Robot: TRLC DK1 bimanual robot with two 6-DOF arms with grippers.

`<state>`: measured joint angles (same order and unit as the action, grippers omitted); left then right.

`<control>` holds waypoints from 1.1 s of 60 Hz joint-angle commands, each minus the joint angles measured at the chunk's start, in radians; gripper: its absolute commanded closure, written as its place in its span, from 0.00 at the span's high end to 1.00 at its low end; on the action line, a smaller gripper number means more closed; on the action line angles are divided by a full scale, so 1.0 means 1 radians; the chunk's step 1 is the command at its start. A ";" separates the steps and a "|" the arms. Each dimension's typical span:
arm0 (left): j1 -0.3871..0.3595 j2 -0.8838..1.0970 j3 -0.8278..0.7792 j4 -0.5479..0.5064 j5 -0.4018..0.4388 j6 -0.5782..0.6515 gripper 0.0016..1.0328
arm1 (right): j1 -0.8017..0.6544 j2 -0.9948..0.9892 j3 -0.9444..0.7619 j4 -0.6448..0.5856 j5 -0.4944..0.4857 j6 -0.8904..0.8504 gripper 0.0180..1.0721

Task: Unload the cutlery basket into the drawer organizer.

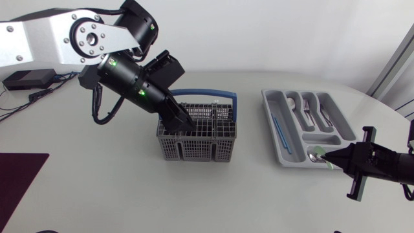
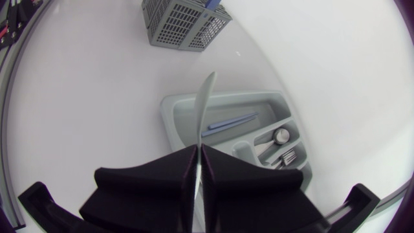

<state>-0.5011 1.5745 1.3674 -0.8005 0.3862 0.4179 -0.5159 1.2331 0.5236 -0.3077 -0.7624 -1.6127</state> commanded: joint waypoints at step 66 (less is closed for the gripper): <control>0.065 -0.100 -0.188 0.158 -0.271 -0.088 0.95 | 0.011 0.393 -0.158 0.792 0.314 -0.179 0.11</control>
<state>-0.4366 1.5002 1.2049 -0.6487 0.1211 0.3565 -0.5140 1.6001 0.3969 0.4694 -0.4618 -1.7596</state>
